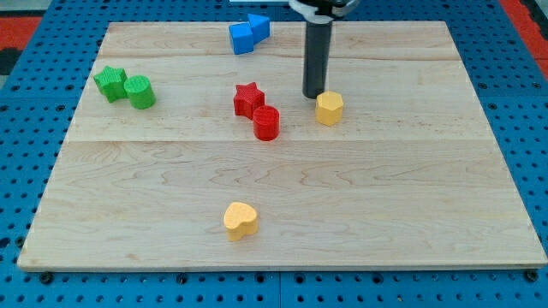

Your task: Move the yellow hexagon closer to the yellow heart

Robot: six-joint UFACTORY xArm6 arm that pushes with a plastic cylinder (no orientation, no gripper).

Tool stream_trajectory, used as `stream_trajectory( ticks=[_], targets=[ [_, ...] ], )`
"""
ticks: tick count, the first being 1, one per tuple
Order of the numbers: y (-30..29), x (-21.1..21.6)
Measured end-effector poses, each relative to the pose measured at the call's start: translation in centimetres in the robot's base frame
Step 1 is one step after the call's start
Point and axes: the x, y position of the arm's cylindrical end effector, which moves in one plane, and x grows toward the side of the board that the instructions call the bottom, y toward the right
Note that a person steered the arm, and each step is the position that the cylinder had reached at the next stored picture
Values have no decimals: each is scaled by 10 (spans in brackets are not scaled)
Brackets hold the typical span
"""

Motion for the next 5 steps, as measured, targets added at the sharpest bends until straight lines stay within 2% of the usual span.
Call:
stream_trajectory(
  ticks=[1,3,4,5],
  targets=[
    [19,43],
    [66,98],
    [-4,125],
    [-50,153]
  ],
)
